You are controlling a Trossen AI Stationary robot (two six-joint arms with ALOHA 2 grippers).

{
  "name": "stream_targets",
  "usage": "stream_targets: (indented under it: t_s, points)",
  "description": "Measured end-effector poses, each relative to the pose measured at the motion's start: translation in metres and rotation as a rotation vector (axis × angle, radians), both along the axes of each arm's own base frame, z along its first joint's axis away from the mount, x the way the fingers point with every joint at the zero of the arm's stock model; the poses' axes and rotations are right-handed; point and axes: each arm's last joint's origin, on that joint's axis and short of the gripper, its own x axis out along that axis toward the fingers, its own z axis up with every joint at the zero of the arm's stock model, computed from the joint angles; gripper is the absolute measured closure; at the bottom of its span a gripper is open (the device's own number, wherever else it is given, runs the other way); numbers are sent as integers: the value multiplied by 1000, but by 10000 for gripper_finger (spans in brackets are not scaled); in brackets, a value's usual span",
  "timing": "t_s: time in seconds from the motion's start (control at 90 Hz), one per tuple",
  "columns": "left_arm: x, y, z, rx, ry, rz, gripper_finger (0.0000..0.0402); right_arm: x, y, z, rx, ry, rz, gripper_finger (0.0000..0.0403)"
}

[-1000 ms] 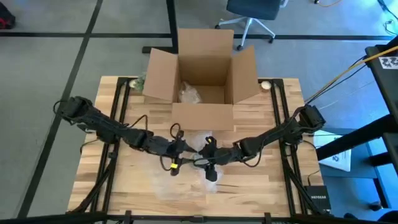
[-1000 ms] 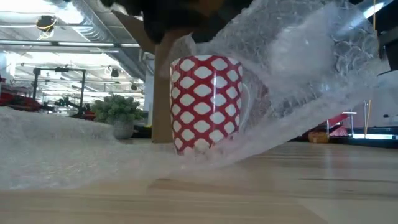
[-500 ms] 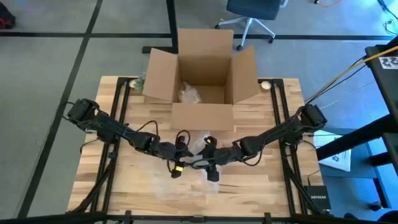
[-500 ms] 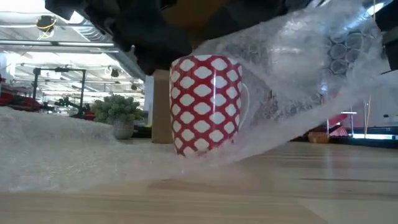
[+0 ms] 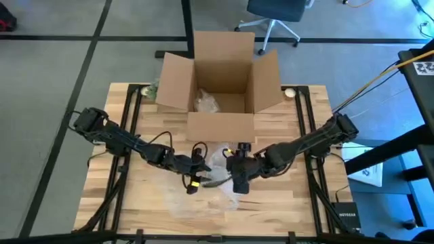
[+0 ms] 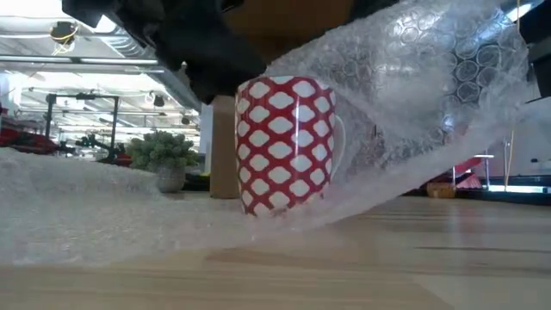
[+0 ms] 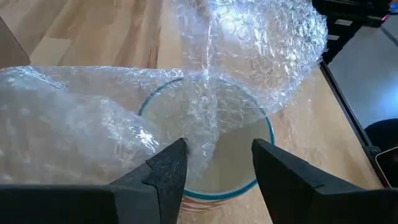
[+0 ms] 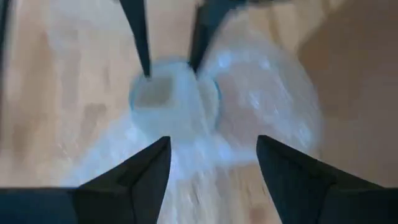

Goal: Wrap mug
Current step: Wrap the red mug with the bubble wrap

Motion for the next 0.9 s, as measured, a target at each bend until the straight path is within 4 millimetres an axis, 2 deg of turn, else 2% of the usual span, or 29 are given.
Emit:
stream_targets:
  t_s: [0.133,0.278,0.456,0.578,0.756,0.9]
  points:
    - [0,0,0,5,-2,-4,237,-10,3,-22,-20,59,-52,190]
    - [0,0,0,5,-2,-3,237,-10,4,-31,-1,42,-70,246]
    - [0,0,0,5,-3,-2,237,15,16,-32,20,-149,97,336]
    - [0,0,0,4,-4,-1,238,38,14,-40,26,-241,179,390]
    - [-1,1,3,-4,-6,5,238,62,-5,-70,73,-196,172,390]
    - [-9,2,19,-43,11,24,238,67,-11,-87,113,-121,158,401]
